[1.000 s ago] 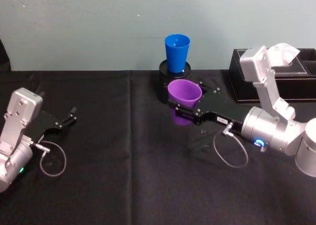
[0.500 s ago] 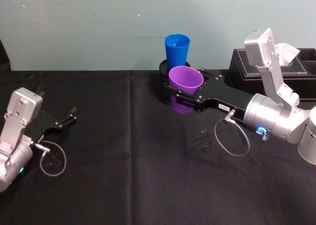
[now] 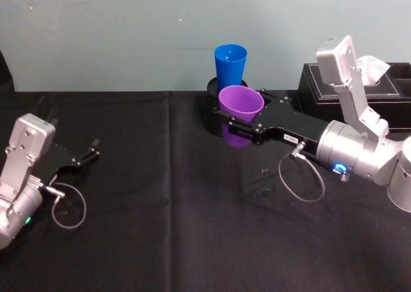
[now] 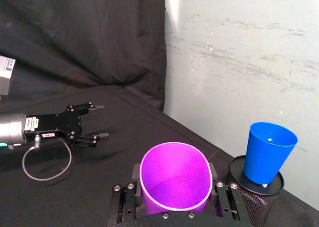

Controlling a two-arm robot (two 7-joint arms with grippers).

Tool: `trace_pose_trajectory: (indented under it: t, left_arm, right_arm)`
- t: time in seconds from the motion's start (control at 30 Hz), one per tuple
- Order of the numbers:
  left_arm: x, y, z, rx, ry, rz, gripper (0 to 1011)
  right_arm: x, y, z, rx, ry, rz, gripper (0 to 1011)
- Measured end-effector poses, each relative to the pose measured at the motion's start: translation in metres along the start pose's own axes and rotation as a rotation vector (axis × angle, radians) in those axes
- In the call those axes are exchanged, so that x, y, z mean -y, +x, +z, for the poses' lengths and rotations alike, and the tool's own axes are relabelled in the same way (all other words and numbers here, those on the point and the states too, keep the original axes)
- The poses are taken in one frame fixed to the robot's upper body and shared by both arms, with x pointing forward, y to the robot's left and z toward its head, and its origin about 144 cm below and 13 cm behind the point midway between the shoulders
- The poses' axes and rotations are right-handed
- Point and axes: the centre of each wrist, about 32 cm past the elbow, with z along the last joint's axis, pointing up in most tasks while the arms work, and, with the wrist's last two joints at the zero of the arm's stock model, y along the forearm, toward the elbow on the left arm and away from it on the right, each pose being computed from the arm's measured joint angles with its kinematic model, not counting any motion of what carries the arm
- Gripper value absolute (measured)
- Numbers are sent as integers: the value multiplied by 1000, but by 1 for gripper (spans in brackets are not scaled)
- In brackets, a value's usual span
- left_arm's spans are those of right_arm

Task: Pick up one cup with a gripper and tap it against the other cup.

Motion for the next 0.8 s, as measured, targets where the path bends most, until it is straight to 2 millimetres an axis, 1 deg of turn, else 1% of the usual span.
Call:
trace_pose_trajectory:
  t: [0.8]
  left_arm:
    - [0,0,0,0,0,0,1000]
  right_arm:
    - [0,0,0,-1,2,-2,724]
